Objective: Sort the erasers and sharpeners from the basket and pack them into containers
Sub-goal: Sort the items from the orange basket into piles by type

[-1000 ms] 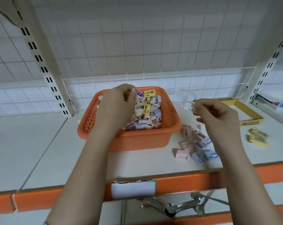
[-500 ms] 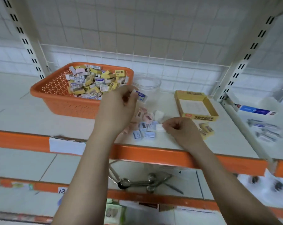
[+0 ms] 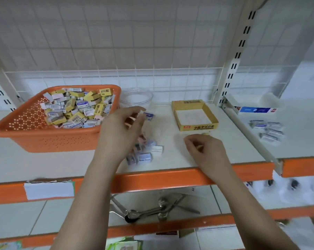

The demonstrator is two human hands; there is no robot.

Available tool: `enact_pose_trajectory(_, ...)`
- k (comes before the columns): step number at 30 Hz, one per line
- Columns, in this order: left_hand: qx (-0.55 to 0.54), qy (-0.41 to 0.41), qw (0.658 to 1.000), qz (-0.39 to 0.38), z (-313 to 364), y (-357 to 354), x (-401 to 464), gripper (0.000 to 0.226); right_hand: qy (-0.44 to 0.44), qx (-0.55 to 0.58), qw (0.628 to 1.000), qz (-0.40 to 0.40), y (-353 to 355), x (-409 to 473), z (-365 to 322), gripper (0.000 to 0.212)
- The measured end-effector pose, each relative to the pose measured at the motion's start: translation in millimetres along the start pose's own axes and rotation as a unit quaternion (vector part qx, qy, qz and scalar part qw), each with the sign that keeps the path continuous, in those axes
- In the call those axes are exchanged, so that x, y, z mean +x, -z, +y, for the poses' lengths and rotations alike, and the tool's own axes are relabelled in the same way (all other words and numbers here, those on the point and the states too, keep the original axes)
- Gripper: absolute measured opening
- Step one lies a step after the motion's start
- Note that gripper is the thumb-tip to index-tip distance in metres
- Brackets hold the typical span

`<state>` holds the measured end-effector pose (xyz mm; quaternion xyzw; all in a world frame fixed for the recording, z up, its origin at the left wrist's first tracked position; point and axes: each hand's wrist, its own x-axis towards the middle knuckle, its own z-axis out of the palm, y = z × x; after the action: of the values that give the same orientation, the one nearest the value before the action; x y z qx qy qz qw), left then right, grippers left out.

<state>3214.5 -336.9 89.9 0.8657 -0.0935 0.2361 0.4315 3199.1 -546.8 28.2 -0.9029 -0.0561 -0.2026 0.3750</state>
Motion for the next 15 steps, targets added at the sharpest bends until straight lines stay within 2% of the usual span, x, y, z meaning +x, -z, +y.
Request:
enact_pose_trajectory(2, -0.02, -0.014, 0.999, -0.025, 12, -23, 6, 0.019, 0.014, -0.041, 0.996, 0.083, 32, -12, 24, 0.011)
enact_pose_trajectory(6, -0.093, -0.039, 0.991, -0.09, 49, -83, 14, 0.012, -0.016, -0.104, 0.972, 0.21, 89, -32, 78, 0.027)
enact_pose_trajectory(11, -0.135, -0.085, 0.97, -0.182, 96, -166, 18, 0.013, -0.049, -0.137, 0.955, 0.26, 129, -44, 142, 0.039)
enact_pose_trajectory(15, -0.153, -0.09, 0.955, -0.239, 118, -220, 22, 0.016, 0.006, -0.159, 0.943, 0.294, 126, -39, 162, 0.022)
